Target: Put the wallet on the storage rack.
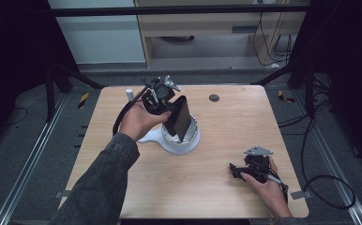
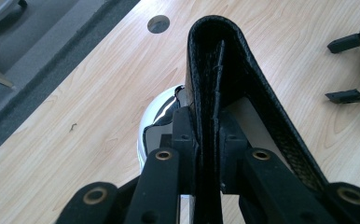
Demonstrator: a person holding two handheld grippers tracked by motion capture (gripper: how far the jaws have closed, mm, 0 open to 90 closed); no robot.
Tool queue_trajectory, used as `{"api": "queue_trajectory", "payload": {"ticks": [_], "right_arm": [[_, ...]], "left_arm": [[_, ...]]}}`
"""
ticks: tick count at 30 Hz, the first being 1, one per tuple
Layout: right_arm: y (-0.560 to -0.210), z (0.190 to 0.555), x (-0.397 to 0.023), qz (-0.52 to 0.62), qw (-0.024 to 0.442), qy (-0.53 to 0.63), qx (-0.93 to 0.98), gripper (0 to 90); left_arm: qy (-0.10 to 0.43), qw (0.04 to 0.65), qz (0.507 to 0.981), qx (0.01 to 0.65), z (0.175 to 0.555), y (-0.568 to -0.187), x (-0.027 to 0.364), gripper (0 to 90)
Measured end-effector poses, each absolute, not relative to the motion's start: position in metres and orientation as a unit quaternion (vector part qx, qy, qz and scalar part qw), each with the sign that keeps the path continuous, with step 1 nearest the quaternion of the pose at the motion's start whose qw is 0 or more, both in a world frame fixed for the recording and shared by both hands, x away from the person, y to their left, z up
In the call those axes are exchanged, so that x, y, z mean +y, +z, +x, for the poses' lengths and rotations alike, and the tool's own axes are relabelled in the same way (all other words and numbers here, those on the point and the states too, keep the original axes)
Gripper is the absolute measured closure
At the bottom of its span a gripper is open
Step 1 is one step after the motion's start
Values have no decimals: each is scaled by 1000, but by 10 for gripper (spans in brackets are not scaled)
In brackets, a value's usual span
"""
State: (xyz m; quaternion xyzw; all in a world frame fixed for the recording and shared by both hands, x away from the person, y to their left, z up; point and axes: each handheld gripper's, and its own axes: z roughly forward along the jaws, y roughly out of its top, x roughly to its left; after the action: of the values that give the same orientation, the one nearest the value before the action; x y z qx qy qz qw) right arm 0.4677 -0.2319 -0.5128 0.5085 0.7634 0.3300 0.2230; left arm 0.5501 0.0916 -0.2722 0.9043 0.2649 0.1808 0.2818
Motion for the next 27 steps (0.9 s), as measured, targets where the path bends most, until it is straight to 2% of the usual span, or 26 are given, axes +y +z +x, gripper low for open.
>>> {"api": "queue_trajectory", "payload": {"ticks": [12, 27], "right_arm": [[-513, 468, -232, 509, 223, 330, 763, 36], [-513, 467, -232, 511, 222, 330, 763, 36]], "left_arm": [[153, 271, 911, 271, 565, -297, 80, 806], [140, 268, 908, 291, 583, -301, 80, 800]]}}
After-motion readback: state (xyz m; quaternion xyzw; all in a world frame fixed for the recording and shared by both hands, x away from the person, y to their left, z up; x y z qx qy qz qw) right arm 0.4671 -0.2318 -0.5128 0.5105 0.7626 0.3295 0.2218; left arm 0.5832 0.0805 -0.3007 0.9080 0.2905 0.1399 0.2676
